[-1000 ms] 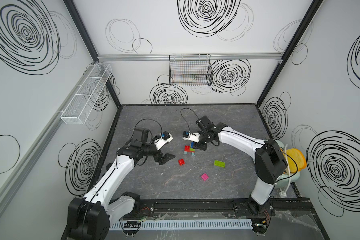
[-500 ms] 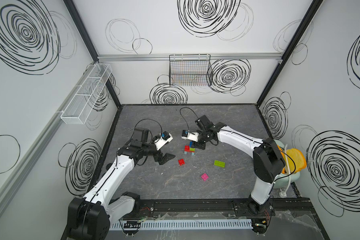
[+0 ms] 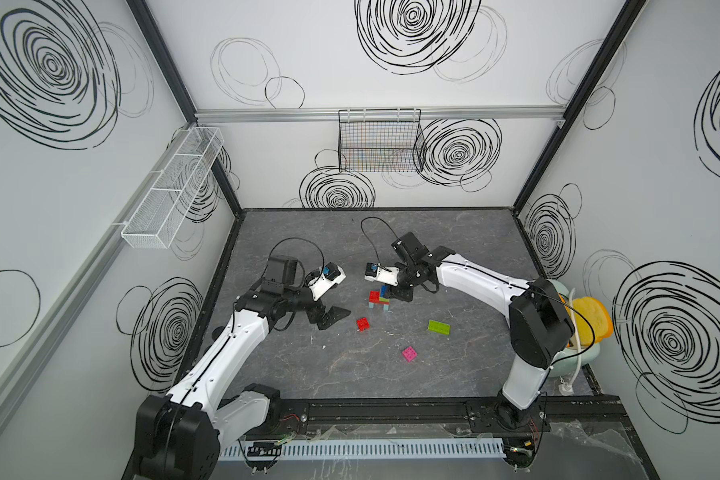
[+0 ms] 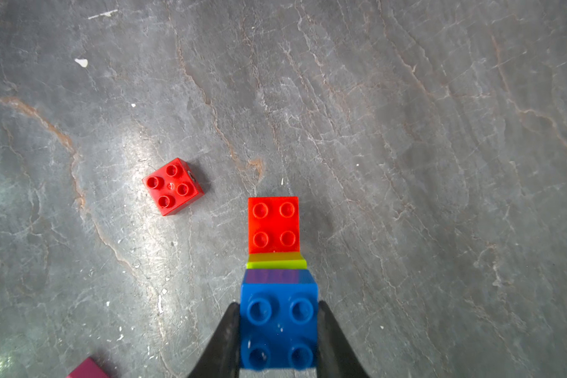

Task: Assemble a giraffe with lego
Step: Assemble the lego brick with the lego brick.

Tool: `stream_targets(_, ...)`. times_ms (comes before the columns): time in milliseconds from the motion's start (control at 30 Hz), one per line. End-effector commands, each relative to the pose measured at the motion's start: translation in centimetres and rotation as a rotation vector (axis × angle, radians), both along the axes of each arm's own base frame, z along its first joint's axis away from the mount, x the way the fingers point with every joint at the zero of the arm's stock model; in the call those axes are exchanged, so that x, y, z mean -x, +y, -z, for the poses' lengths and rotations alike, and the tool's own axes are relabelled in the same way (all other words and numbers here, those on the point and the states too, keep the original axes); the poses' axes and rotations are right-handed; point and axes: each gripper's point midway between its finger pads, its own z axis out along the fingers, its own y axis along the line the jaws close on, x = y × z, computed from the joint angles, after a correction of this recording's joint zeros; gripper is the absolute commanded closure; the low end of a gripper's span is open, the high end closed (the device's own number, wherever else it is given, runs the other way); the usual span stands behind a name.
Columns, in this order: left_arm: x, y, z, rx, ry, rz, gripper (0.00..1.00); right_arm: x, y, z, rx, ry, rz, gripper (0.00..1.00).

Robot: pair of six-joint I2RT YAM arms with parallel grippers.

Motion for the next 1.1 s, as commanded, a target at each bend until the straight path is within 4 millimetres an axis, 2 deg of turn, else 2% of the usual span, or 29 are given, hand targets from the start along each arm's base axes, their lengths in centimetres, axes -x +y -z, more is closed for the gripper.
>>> stream_targets(0, 0.0, -0.3, -0.5, 0.021, -0.019, 0.018, 0.02, 1.4, -0.9, 0.3, 0.038, 0.035, -0.012, 0.82)
stream_targets(133, -0.1, -0.2, -0.2, 0.015, -0.024, 0.014, 0.02, 0.8, -0.9, 0.1, 0.032, 0.017, 0.003, 0.82)
stream_targets(300, -0.1, -0.2, -0.6, 0.016, -0.020, 0.012, 0.02, 1.2, -1.0, 2.0, 0.056, 0.050, 0.005, 0.82)
stream_targets(633, 0.0, -0.5, -0.3, 0.017, -0.024, 0.026, 0.02, 2.1, -2.5, 6.2, 0.163, 0.116, 0.021, 0.81)
stream_targets(833, 0.1, -0.6, -0.3, 0.010, -0.025, 0.032, 0.02, 2.2, -3.2, 7.6, 0.236, 0.121, 0.035, 0.80)
stream_targets(933, 0.2, -0.6, -0.5, 0.014, -0.020, 0.036, 0.02, 2.3, -3.2, 7.4, 0.240, 0.117, 0.038, 0.76)
stream_targets(1067, 0.1, -0.6, -0.5, 0.010, -0.026, 0.034, 0.02, 1.6, -2.2, 5.0, 0.188, 0.088, 0.048, 0.62)
